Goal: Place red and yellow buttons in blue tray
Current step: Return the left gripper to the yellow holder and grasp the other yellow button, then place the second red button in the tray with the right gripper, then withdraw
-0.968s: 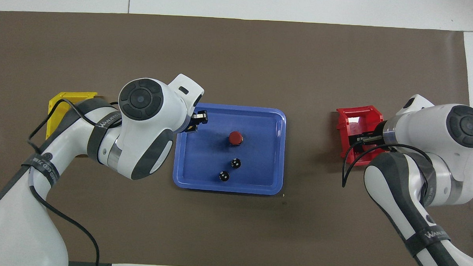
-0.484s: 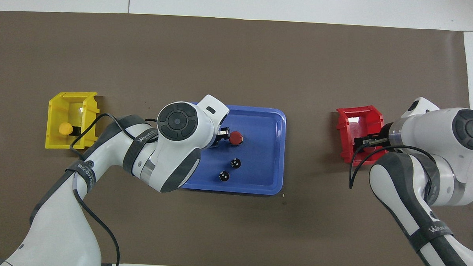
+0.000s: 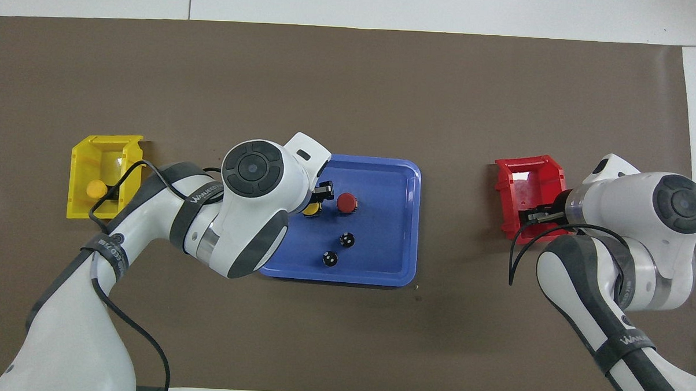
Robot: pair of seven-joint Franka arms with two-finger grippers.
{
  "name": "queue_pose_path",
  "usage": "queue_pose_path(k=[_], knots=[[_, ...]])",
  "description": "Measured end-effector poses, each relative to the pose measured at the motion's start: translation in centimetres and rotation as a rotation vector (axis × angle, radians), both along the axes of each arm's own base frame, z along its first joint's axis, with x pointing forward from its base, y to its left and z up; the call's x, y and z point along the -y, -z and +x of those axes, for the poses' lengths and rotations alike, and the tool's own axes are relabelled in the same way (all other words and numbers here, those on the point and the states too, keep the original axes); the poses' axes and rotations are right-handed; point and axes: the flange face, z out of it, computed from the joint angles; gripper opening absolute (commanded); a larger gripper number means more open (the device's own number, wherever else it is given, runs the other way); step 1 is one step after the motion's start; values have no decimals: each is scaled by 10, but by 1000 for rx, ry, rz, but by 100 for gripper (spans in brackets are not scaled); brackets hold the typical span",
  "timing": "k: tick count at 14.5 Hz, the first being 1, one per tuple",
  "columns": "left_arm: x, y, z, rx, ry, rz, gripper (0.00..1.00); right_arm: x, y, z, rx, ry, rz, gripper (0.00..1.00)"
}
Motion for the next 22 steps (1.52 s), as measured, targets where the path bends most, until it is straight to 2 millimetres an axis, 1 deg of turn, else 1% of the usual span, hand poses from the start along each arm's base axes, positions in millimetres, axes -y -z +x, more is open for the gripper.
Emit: queue_pose_path(k=[1,2,3,4,5,6,7,8,9,10,11,12,13,14,15,16,17,18,19,21,22], knots=[[-21,-20,10,-9,-4,6,100,1,-1,0,-9,-6,-1,26],[-49,-37,20,-13,5,8,100,3,-7,2,-28,-8,-1,26],[-79,-50,31,-15,16,8,100,3,-17,7,-49,-10,0,26],[-111,-58,42,-14,31,6,100,2,-33,15,-68,-12,1,27],[-144,-61,54,-12,50,4,100,0,-53,25,-82,-16,3,27],[-178,-60,65,-11,68,2,100,-5,-75,36,-91,-24,7,27],[-212,-58,74,-14,80,1,100,-15,-96,48,-93,-24,12,27],[-244,-55,81,-15,91,-1,100,-35,-114,58,-87,-9,16,27],[-273,-53,86,-16,108,-3,100,-64,-125,67,-73,14,22,27],[-300,-52,89,-15,135,-5,100,-102,-128,72,-57,44,31,27],[-323,-51,91,-14,165,-7,100,-144,-126,73,-41,77,43,27],[-336,-51,91,-13,185,-9,100,-182,-121,68,-31,108,54,27],[-344,-49,90,-16,194,-10,100,-217,-113,61,-24,143,66,27],[-346,-46,89,-21,199,-10,100,-244,-105,55,-21,170,77,27],[-345,-42,87,-29,202,-10,100,-264,-96,50,-21,188,85,28],[-344,-36,84,-35,206,-7,99,-278,-85,48,-23,200,92,28],[-343,-28,80,-32,212,3,99,-287,-73,47,-26,209,96,28],[-344,-20,76,-20,216,12,98,-292,-62,46,-32,216,96,28],[-345,-11,70,-7,215,17,97,-292,-51,45,-37,219,95,28],[-350,-1,62,3,213,19,85,-287,-36,42,-43,224,90,28],[-354,0,59,5,211,20,80,-285,-30,39,-47,226,86,30]])
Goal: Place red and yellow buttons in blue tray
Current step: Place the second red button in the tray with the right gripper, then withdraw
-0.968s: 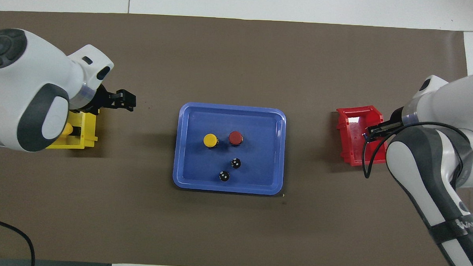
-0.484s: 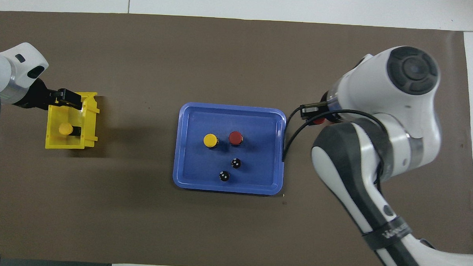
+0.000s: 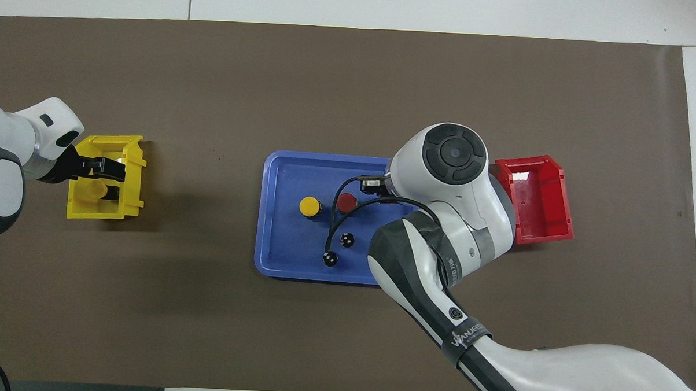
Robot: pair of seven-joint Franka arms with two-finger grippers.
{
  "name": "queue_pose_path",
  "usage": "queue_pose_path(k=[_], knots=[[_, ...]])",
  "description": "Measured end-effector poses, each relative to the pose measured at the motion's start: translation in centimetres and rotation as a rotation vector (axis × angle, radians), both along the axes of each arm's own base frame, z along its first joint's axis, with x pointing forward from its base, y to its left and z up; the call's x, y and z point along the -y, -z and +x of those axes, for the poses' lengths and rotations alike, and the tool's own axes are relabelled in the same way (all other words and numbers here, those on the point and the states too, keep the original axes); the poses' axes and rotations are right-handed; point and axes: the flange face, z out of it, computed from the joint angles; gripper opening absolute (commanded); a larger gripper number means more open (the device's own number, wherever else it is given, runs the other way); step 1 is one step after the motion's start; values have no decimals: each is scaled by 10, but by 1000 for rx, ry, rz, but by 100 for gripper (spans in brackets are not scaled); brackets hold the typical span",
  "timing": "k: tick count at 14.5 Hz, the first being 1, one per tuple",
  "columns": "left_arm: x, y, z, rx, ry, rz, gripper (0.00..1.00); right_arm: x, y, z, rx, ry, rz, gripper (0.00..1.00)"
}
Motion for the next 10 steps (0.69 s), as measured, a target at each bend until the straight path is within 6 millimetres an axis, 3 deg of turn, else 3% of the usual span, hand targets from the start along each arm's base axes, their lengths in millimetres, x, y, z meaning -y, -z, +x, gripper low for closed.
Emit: queue_pose_path(k=[2,7,9,10], knots=[[-9,-3,-2,5,-12,1,73,2,7,-5,2,0,-1,32],[-20,-1,-4,2,-27,1,70,7,25,-18,22,0,5,38],[-26,2,-6,2,-34,1,70,1,28,-23,18,-11,3,89],[-28,5,-7,5,-37,2,70,-1,28,-24,18,-16,3,100]])
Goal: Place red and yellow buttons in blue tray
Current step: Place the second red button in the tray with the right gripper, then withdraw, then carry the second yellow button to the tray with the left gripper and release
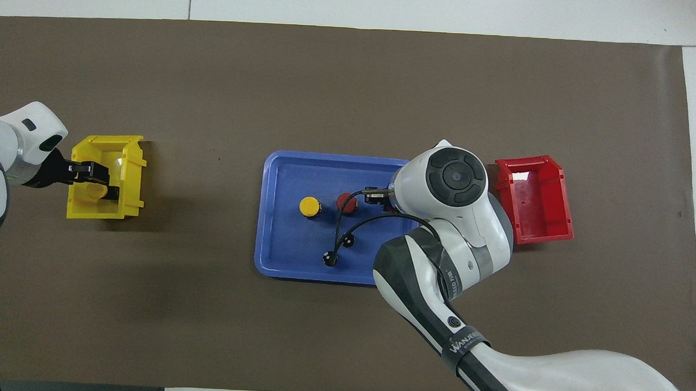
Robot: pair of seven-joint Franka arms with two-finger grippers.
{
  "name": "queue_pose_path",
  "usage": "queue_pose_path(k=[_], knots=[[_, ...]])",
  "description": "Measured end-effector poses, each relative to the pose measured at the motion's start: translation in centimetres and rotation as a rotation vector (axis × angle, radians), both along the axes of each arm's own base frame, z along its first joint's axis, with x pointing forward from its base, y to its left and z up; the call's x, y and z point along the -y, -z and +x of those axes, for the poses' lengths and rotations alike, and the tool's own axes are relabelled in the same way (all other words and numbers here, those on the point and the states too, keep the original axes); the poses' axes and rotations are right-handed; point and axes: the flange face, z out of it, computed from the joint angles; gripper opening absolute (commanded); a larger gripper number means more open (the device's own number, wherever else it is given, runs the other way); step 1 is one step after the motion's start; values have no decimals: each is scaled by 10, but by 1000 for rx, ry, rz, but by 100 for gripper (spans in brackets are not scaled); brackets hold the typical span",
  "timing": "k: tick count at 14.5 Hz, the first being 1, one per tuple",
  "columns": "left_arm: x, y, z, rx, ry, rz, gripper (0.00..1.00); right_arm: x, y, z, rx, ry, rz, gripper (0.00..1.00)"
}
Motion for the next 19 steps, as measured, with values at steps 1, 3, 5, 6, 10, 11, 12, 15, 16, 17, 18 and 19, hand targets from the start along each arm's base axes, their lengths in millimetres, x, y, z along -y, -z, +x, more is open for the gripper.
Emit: queue_pose_path(k=[1,3,5,6,10,11,12,15,16,17,18,19], knots=[[-1,3,-1,3,-1,0,70,0,-1,0,1,0,0,100],[0,6,-4,2,0,0,70,6,-10,5,2,12,-3,100],[2,8,-5,7,3,1,69,34,-43,25,-22,64,-22,100],[3,8,-5,12,5,1,66,56,-69,38,-30,102,-30,100],[4,9,-7,17,6,1,65,166,-172,62,-44,134,-56,100],[4,10,-8,20,6,1,65,191,-191,60,-42,130,-60,100],[4,12,-8,26,6,2,65,216,-208,55,-41,126,-65,100],[4,18,-11,32,6,2,54,264,-243,36,-59,117,-79,100],[4,19,-11,35,6,2,41,271,-251,33,-66,122,-81,100],[4,19,-11,42,5,3,14,274,-257,30,-75,125,-82,100],[4,20,-11,50,5,3,3,273,-261,27,-81,124,-83,100],[4,21,-11,57,5,4,2,272,-264,25,-85,121,-84,100]])
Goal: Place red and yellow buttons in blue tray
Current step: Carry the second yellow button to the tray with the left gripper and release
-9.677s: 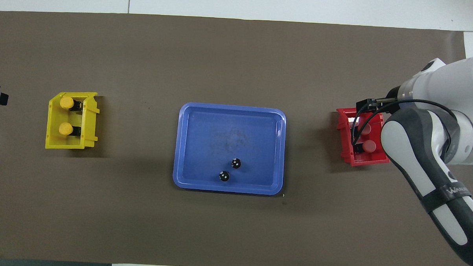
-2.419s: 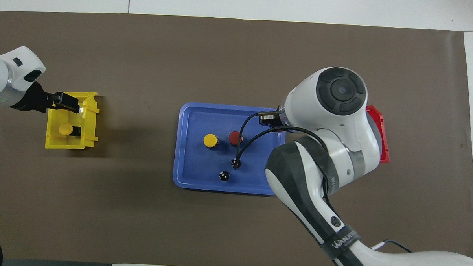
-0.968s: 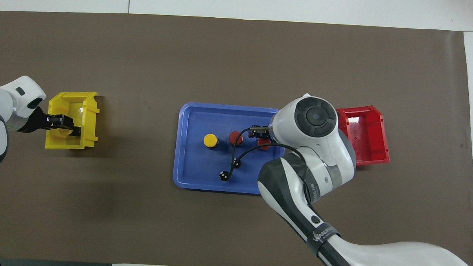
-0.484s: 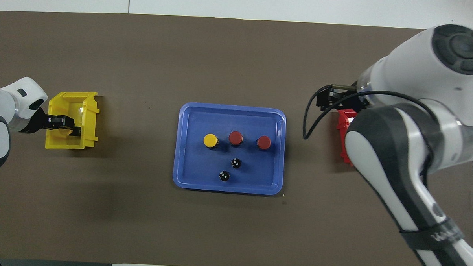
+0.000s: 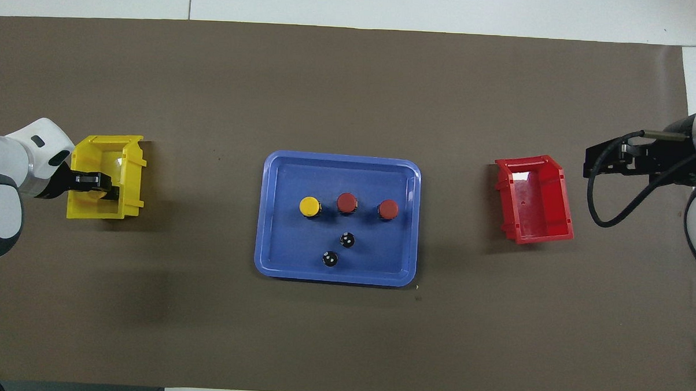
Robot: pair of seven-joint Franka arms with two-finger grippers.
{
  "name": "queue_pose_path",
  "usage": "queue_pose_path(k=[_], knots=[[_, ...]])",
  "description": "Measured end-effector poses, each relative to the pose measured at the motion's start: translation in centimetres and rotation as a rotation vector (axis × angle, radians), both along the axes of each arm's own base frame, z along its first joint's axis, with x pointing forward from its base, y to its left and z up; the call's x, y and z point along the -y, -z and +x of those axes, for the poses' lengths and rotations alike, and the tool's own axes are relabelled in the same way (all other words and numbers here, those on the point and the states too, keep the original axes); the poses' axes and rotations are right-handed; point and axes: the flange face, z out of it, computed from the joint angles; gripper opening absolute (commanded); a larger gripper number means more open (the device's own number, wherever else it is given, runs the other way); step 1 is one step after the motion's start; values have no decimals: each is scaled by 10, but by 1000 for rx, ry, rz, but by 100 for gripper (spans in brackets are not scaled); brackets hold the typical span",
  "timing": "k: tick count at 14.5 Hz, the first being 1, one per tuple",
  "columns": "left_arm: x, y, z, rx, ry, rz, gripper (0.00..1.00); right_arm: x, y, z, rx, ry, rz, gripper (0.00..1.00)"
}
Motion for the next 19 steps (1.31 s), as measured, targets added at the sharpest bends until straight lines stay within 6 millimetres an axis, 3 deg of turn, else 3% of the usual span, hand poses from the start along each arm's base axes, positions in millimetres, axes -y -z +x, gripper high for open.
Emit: queue_pose_path(k=[3,5,7,9,11,14,15,19], knots=[[0,-1,1,12,0,1,2,0,-2,-4,-17,-24,0,100],[0,-17,9,9,2,2,2,12,-3,-5,-22,-28,2,100],[-1,-65,25,-14,17,42,2,34,-3,-5,-20,-13,5,100],[19,-124,37,-2,-25,67,2,46,-4,-5,-18,3,6,100],[84,-149,38,32,-96,61,2,49,-5,-5,-16,9,6,100],[208,-137,17,45,-182,30,2,58,-4,-6,-17,22,7,100],[238,-131,10,49,-192,7,2,61,-4,-6,-17,25,8,100],[321,-90,-12,40,-217,-51,2,66,-7,-9,-13,33,11,100]])
